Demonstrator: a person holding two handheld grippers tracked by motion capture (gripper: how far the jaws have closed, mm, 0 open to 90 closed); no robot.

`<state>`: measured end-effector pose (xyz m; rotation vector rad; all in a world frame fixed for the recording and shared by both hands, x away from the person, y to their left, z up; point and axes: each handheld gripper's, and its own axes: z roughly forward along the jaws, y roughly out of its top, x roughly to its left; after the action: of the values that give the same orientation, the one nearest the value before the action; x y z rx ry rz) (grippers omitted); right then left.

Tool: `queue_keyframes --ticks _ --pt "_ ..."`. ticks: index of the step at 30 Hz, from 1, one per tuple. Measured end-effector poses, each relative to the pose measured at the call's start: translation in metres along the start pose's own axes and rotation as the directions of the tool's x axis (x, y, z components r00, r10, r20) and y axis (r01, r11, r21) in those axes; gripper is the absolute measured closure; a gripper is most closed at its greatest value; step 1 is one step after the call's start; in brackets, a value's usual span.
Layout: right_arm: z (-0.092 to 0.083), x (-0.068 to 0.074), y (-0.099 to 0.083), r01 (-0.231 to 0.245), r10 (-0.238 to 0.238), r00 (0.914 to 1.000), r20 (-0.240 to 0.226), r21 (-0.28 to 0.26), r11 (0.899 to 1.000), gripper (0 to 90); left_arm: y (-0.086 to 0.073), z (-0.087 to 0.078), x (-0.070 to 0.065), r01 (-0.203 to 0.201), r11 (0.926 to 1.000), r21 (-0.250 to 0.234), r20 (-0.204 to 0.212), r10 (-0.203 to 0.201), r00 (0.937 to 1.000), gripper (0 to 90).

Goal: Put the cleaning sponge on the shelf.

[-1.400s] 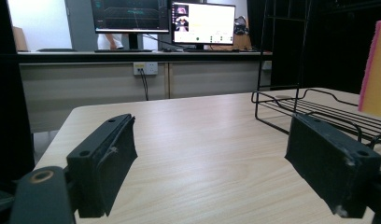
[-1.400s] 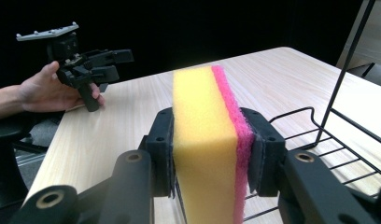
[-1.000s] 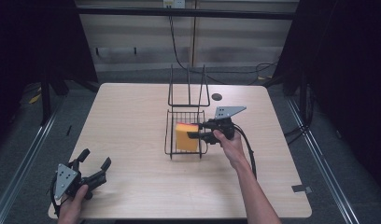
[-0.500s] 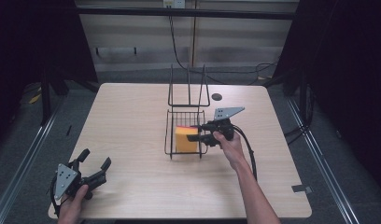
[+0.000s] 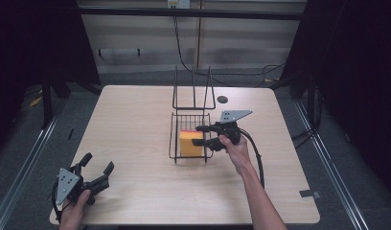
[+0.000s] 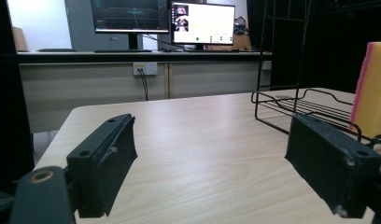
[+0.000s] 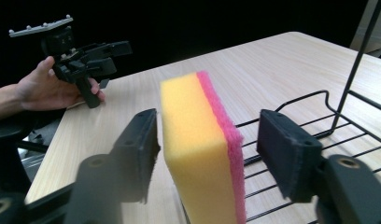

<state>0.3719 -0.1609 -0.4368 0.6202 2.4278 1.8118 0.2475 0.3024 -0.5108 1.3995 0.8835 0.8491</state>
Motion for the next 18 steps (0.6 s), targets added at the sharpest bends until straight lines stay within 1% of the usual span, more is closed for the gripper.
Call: queue_keyframes --ticks 3,5,6,8,9,11,13,17,18 --pt "-0.001 0.003 0.003 0.006 -0.006 0.9999 0.01 -0.009 1.0 34.2 0.0 0.0 0.0 0.001 1.0 0.0 0.001 -0.001 1.0 15.7" --pt "-0.002 0.004 0.004 0.011 -0.011 0.9995 0.029 -0.016 1.0 31.9 0.0 0.0 0.0 0.001 1.0 0.0 0.0 -0.001 1.0 15.6" --pt "-0.003 0.005 0.004 0.011 -0.01 0.9996 0.026 -0.021 1.0 30.4 0.0 0.0 0.0 0.001 1.0 0.0 0.0 -0.001 1.0 15.6" --pt "-0.004 0.006 0.004 0.007 -0.006 0.9992 0.038 -0.025 1.0 27.0 0.0 0.0 0.0 0.001 1.0 0.0 0.001 -0.001 1.0 15.7" --pt "-0.004 0.008 0.004 0.006 -0.005 0.9993 0.037 -0.026 1.0 25.5 0.0 0.0 0.0 0.0 1.0 0.0 0.0 0.0 1.0 15.6" --pt "-0.004 0.01 0.005 0.001 0.001 0.9984 0.057 -0.028 1.0 19.9 0.0 0.0 0.0 0.0 1.0 0.0 0.0 0.0 1.0 15.6" --pt "-0.006 0.012 0.006 0.002 0.0 0.9976 0.069 -0.036 0.999 19.1 0.0 0.0 0.0 0.001 1.0 0.0 0.001 -0.001 1.0 15.7" --pt "-0.008 0.015 0.008 0.001 0.001 0.9967 0.082 -0.034 0.999 16.7 0.0 0.0 0.0 0.001 1.0 0.0 0.0 -0.001 1.0 15.7" --pt "-0.012 0.017 0.01 -0.004 0.008 0.9946 0.103 -0.037 0.999 15.6 0.0 0.0 0.0 0.0 1.0 0.0 0.0 0.0 1.0 15.6"
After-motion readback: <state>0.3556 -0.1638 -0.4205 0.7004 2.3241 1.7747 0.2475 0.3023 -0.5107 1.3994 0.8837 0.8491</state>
